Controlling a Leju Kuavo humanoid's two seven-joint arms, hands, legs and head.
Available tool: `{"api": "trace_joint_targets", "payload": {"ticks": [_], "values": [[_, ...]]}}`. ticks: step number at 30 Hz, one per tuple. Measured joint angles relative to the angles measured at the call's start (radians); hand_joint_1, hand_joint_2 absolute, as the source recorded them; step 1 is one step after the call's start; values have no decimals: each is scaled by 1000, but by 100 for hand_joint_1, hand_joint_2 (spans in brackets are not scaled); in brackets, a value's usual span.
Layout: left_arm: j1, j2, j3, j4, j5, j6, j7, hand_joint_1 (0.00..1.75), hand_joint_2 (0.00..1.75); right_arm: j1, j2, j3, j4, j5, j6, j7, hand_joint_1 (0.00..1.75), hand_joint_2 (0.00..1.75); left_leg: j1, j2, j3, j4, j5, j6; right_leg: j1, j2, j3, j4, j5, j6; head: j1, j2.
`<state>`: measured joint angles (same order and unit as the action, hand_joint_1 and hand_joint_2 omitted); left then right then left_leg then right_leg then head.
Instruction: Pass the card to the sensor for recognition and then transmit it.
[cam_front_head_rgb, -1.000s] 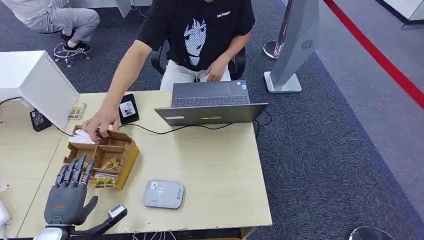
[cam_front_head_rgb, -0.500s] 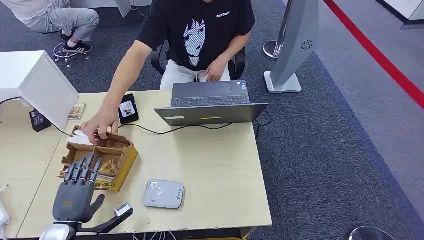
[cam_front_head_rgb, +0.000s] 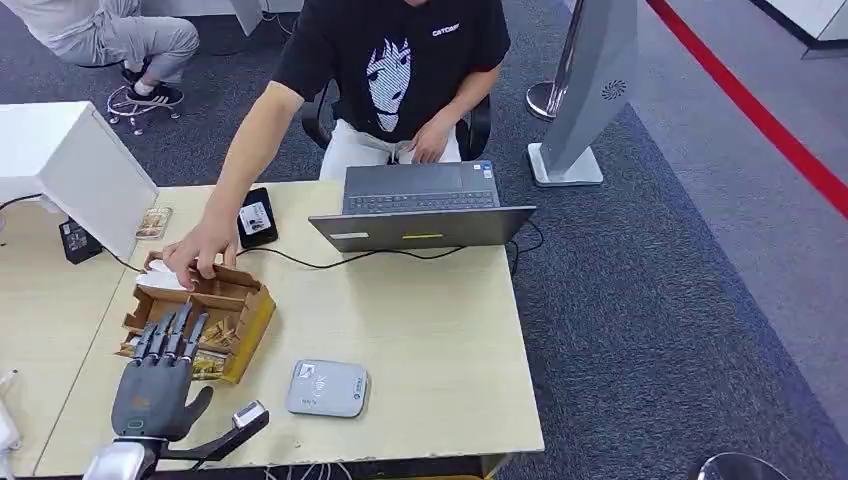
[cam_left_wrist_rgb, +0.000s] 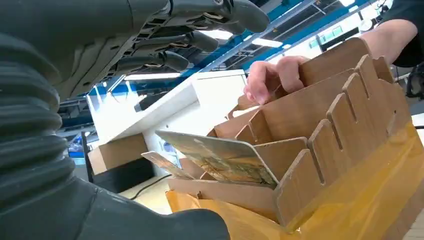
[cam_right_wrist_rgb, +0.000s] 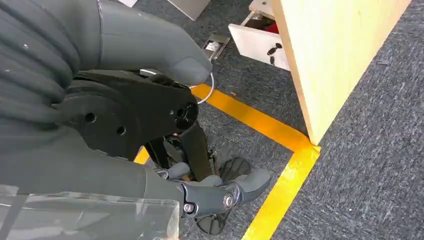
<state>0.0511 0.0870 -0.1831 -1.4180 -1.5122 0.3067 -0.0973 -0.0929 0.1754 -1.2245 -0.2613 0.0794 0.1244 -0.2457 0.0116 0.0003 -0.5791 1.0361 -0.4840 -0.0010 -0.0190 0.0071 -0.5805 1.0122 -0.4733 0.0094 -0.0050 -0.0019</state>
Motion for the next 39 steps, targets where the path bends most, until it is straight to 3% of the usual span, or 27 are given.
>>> {"api": "trace_joint_targets", "payload": {"ticks": [3,4,25,31,39], "values": [[-1,-1,0,4,0,0,0,0,175,0,0,0,0,-1,0,0,0,175,0,0,0,0,0,0,0,0,0,0,0,0,0,0],[-1,-2,0,5,0,0,0,175,175,0,0,0,0,-1,0,0,0,175,0,0,0,0,0,0,0,0,0,0,0,0,0,0],[-11,-4,1,39,21,4,0,175,175,0,0,0,0,-1,1,0,0,175,0,0,0,0,0,0,0,0,0,0,0,0,0,0],[-19,-5,5,51,21,41,-2,175,175,0,0,0,0,0,0,0,0,175,0,0,0,0,0,0,0,0,0,0,0,0,0,0],[-40,-18,29,-62,28,7,-2,175,175,0,0,3,0,18,2,1,0,175,0,0,0,0,0,0,0,-1,0,0,0,0,0,0]]}}
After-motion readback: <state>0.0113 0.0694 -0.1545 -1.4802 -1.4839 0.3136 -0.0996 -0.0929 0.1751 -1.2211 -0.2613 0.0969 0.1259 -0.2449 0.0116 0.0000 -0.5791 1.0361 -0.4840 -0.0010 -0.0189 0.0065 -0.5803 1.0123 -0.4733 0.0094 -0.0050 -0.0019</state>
